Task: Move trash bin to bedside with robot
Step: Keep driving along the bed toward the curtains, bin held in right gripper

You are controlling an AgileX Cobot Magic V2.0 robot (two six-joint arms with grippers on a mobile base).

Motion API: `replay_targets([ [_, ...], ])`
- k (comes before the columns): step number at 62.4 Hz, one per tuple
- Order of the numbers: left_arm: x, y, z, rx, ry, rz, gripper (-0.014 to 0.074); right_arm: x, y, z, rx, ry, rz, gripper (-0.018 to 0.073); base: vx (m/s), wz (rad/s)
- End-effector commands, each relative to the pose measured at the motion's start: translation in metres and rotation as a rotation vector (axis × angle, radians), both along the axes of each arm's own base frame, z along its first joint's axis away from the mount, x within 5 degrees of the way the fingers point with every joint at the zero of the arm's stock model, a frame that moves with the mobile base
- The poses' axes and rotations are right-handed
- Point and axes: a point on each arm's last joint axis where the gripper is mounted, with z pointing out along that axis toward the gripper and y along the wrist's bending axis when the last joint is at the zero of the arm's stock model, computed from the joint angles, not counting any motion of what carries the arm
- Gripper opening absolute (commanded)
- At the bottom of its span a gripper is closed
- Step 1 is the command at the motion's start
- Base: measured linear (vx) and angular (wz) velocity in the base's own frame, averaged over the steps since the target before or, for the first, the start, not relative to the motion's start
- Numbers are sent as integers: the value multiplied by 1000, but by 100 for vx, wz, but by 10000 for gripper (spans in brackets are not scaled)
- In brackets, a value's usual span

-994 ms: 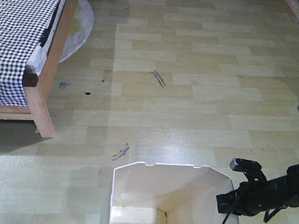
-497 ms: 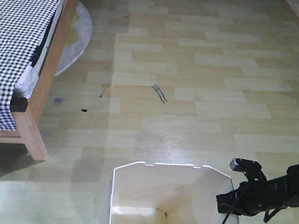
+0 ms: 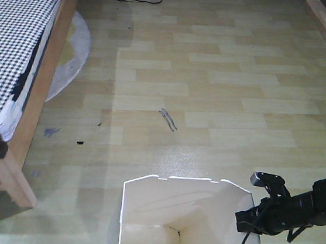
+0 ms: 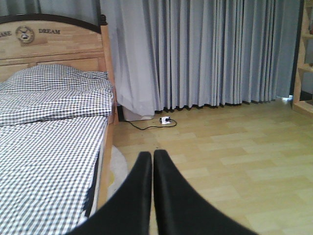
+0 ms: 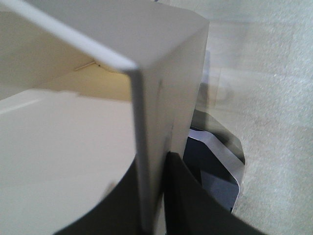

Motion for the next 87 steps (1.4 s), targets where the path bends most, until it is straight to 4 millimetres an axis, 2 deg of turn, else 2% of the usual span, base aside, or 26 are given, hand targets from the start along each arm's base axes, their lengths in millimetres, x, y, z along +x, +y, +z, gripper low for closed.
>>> replay_targets([
  [1,-1,-1,4,-22,-77,-9,-6,11,14,27,212,-92,2,-5,35,-12],
  [87,-1,-1,4,-22,-77,-9,-6,11,14,27,212,-92,2,-5,34,1],
])
